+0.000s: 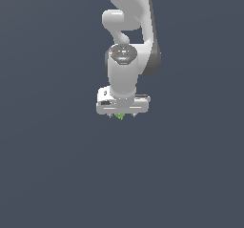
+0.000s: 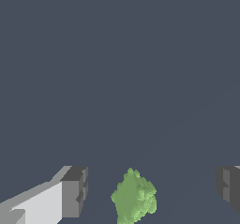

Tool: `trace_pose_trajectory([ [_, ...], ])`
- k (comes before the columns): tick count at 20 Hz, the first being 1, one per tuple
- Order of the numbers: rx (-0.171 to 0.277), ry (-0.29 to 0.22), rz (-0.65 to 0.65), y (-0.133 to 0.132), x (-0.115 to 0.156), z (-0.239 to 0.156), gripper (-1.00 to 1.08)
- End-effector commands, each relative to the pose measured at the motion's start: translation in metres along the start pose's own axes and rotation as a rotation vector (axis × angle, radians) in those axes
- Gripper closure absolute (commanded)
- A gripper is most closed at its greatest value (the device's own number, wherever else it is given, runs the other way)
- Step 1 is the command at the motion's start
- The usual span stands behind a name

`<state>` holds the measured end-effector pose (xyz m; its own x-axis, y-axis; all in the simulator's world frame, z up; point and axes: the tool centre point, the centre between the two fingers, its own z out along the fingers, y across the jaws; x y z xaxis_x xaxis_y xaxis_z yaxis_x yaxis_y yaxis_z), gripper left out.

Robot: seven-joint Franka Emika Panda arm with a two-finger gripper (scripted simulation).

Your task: Pick up the object and move it to a goal position.

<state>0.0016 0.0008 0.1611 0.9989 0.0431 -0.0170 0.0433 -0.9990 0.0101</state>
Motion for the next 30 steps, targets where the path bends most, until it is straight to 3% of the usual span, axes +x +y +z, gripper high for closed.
trace_pose_trajectory([
  [1, 0.000, 0.000, 0.000, 0.000, 0.000, 0.000, -0.92],
  [11, -0.018, 0.009, 0.045, 0.031, -0.002, 0.000, -0.92],
  [21, -0.013, 0.010, 0.087, 0.028, -0.011, 0.007, -0.92],
  [30, -0.001, 0.012, 0.245, 0.020, -0.042, 0.033, -0.92],
])
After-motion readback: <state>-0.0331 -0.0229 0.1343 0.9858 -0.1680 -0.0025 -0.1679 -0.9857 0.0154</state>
